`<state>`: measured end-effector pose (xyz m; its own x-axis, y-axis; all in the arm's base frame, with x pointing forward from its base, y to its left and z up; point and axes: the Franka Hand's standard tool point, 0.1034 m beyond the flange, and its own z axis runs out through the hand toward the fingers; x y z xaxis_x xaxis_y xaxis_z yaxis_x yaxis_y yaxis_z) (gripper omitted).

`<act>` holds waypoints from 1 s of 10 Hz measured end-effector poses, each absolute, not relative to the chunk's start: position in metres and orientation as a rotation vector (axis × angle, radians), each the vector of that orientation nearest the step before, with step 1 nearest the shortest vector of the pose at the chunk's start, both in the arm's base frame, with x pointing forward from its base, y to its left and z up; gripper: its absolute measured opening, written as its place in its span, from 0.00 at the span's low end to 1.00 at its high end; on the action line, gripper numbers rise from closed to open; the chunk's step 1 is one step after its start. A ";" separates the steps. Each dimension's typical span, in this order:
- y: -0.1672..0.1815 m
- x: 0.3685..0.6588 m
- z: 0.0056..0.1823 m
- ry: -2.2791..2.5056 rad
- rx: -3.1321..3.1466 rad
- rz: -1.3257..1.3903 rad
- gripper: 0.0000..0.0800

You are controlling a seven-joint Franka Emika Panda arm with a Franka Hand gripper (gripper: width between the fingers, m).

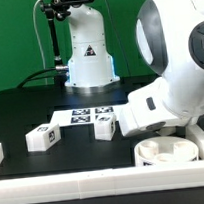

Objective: Assemble stool

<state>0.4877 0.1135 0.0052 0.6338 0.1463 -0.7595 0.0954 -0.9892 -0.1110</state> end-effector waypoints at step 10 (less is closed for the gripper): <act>0.112 0.501 0.088 -0.218 -2.774 1.305 0.41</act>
Offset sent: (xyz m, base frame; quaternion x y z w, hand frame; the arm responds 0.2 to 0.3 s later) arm -0.0031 0.0016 0.0106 0.0094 -0.0133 0.0004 0.9999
